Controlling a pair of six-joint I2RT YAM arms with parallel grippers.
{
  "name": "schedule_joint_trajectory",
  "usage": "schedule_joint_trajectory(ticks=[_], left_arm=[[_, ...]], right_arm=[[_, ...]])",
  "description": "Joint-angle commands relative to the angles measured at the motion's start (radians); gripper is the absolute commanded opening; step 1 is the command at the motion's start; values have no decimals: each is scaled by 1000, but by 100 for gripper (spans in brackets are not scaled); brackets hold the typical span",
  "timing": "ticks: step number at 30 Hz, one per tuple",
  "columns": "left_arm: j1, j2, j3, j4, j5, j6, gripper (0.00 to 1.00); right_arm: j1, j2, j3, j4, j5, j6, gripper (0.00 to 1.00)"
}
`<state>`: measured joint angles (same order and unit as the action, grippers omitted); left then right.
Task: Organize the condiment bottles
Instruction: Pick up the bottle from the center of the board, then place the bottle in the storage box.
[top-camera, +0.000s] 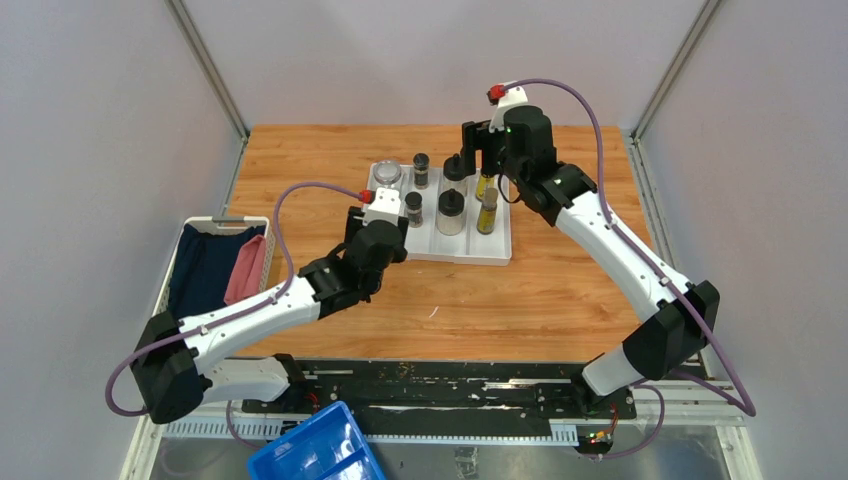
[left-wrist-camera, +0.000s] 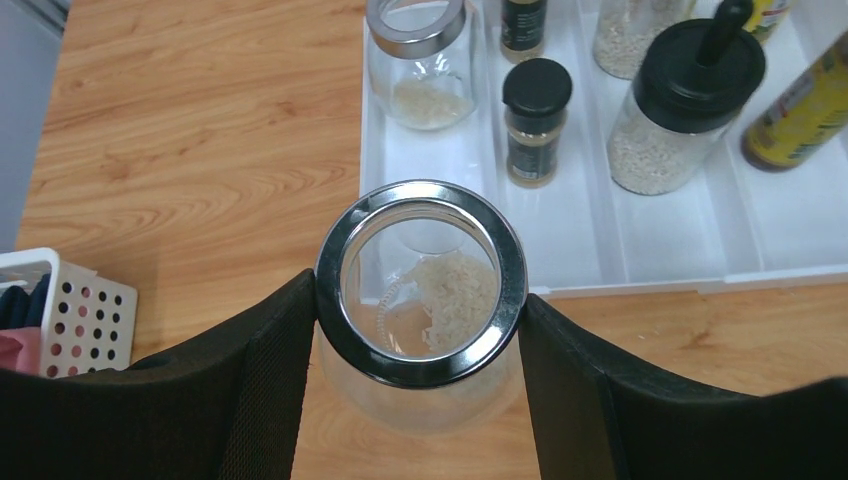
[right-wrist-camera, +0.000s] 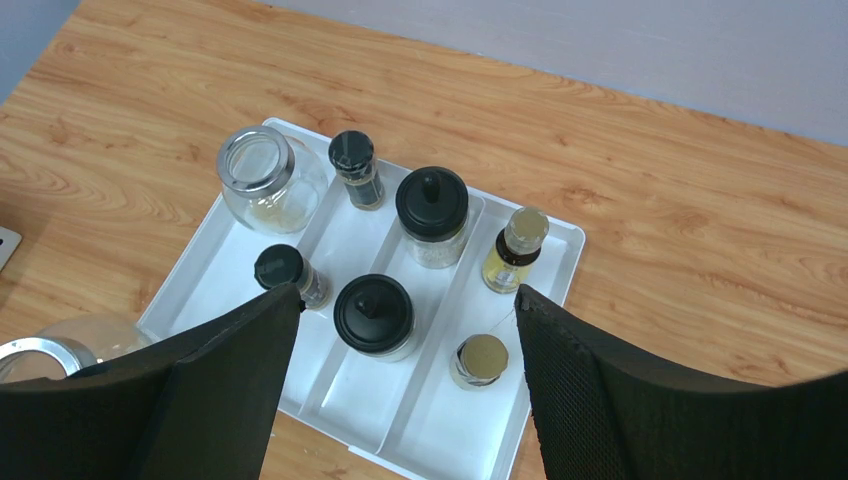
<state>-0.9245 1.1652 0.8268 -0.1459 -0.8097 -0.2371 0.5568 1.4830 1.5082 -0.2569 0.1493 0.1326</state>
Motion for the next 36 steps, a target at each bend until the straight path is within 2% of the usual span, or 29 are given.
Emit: schedule_joint_trajectory(ticks=[1, 11, 20, 36], left_arm=[[96, 22, 64, 60, 123, 65, 0], [266, 103, 66, 219, 398, 87, 0], [343, 195, 60, 326, 423, 50, 0], [385, 316, 44, 466, 395, 18, 0]], right_arm=[[4, 29, 49, -17, 12, -21, 82], [-16, 100, 118, -19, -10, -32, 82], [-39, 151, 167, -22, -25, -42, 83], [-66, 212, 217, -28, -44, -63, 83]])
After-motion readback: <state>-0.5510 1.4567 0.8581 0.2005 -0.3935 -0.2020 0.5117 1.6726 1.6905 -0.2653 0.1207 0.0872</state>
